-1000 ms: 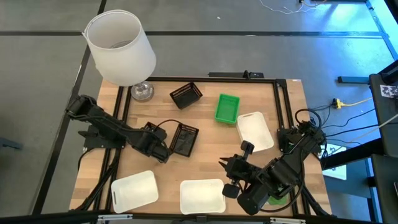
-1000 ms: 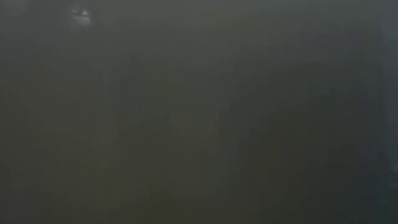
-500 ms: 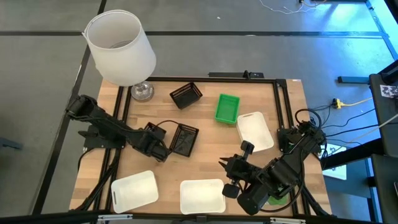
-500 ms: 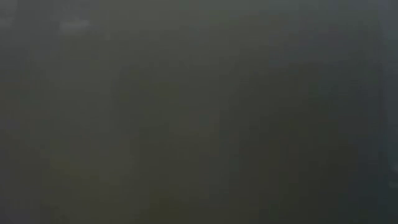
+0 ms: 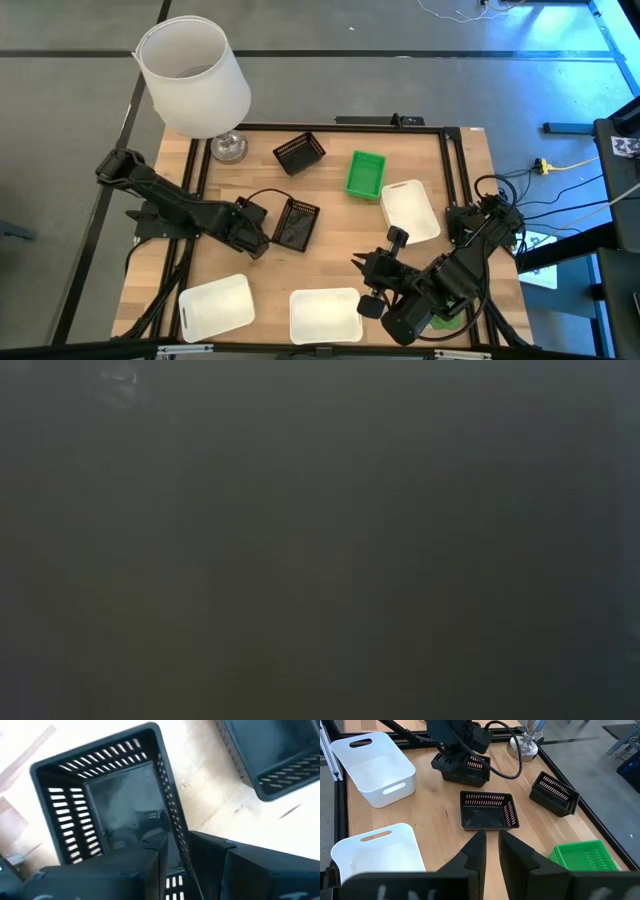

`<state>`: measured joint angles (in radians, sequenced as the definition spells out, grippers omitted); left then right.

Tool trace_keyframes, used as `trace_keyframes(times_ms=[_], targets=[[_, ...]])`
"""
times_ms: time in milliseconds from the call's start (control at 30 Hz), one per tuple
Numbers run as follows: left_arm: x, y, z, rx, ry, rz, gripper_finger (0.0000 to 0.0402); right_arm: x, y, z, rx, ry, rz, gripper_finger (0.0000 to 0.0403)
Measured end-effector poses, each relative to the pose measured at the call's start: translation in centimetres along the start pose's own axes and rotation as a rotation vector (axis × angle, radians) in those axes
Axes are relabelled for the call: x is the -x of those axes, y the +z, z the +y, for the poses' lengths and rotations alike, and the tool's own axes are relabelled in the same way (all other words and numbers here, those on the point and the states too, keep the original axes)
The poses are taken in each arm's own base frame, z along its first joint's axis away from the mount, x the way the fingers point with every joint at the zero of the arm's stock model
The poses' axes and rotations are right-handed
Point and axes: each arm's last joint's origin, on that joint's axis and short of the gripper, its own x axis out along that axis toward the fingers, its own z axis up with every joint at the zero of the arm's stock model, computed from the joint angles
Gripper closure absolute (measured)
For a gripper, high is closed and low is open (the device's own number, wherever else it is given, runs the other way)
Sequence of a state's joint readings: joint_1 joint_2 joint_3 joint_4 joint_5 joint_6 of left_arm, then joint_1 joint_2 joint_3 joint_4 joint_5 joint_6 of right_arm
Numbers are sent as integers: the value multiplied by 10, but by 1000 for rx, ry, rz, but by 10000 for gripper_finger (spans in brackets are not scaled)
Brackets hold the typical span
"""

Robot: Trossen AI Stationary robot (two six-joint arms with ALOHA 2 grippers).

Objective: Stack baskets by color
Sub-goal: Stack the left black bin on top of the bottom right black bin

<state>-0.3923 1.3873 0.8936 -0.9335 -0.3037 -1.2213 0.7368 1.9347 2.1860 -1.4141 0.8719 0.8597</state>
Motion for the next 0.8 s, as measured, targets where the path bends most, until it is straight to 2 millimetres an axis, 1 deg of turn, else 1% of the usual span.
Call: trace_keyframes(times_ms=[433,600,800], targets=[[-29,-7,-12,-35,91,68,335,0,0,0,2,-1,1,352],[-30,-6,-13,-69,86,68,335,0,0,0,2,0,1,352],[-24,-5,-11,-103,63,63,335,0,0,0,3,0,1,352]])
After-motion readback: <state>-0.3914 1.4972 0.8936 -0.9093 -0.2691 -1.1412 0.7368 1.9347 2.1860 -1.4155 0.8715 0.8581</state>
